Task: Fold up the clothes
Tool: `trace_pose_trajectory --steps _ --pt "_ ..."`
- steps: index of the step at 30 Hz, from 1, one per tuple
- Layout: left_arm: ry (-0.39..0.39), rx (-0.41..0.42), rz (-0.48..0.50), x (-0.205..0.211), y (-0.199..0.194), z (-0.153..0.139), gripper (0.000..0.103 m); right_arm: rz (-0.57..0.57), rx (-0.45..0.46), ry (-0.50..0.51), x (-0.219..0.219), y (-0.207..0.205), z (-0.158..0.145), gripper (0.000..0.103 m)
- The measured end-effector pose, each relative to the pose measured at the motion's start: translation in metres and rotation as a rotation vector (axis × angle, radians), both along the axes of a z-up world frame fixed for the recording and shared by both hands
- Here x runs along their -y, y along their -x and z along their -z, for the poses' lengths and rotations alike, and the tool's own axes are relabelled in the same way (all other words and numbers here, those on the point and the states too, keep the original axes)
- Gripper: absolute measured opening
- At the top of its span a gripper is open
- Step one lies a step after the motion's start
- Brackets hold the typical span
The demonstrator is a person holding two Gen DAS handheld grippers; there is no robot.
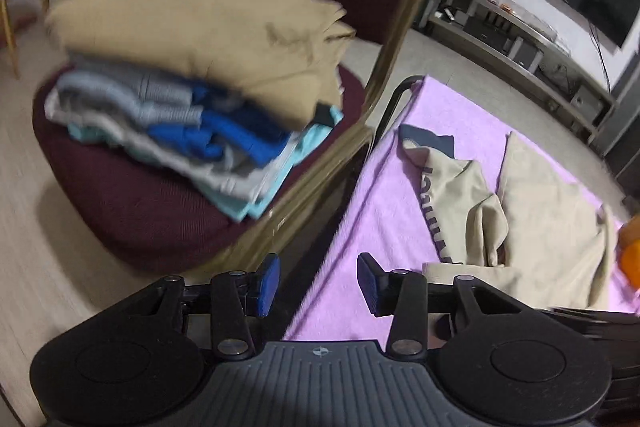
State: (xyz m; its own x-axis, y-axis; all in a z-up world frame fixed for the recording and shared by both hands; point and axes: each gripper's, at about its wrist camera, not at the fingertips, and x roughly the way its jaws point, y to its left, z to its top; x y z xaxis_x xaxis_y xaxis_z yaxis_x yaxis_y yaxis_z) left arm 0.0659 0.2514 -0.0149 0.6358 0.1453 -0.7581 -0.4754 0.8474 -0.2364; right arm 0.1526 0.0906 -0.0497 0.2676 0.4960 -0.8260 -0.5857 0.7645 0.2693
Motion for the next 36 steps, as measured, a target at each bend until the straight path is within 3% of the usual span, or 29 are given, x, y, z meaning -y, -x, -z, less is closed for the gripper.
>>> trace_pose_trajectory --steps 5,6,7,8,9,13,17,20,27,32,36 --pt "-0.002 0.005 0.003 0.0 0.002 0.0 0.042 -0.005 0.016 0.175 -0.037 -0.003 0.041 0.041" --pt "-0.013 0.006 0.011 0.002 0.002 0.0 0.042 -0.008 0.05 0.206 -0.039 0.001 0.044 0.036" --pt "-0.025 0.007 0.02 0.004 0.001 0.0 0.042 -0.013 0.097 0.236 -0.04 0.006 0.044 0.018" --pt "-0.034 0.006 0.024 0.006 0.001 0.0 0.042 -0.009 0.133 0.261 -0.04 0.01 0.044 0.009" --pt "-0.043 0.004 0.029 0.008 0.0 -0.001 0.042 0.006 0.138 0.247 -0.035 0.011 0.039 0.003" --pt "-0.058 0.026 0.039 0.013 0.001 -0.003 0.042 0.095 0.125 0.095 0.002 0.016 -0.003 0.003" --pt "-0.076 0.05 0.062 0.026 0.0 -0.006 0.042 0.205 0.133 -0.058 0.059 0.018 -0.062 0.003" --pt "-0.094 0.063 0.115 0.046 -0.004 -0.008 0.042 0.304 0.198 -0.125 0.121 0.023 -0.107 0.003" --pt "-0.122 0.071 0.283 0.105 -0.02 -0.007 0.043 0.559 0.392 -0.11 0.285 0.045 -0.171 0.004" --pt "-0.151 0.063 0.382 0.149 -0.026 0.0 0.043 0.798 0.481 -0.027 0.393 0.055 -0.177 0.004" --pt "-0.164 0.031 0.466 0.185 -0.03 0.009 0.043 0.991 0.463 0.002 0.462 0.055 -0.149 0.004"
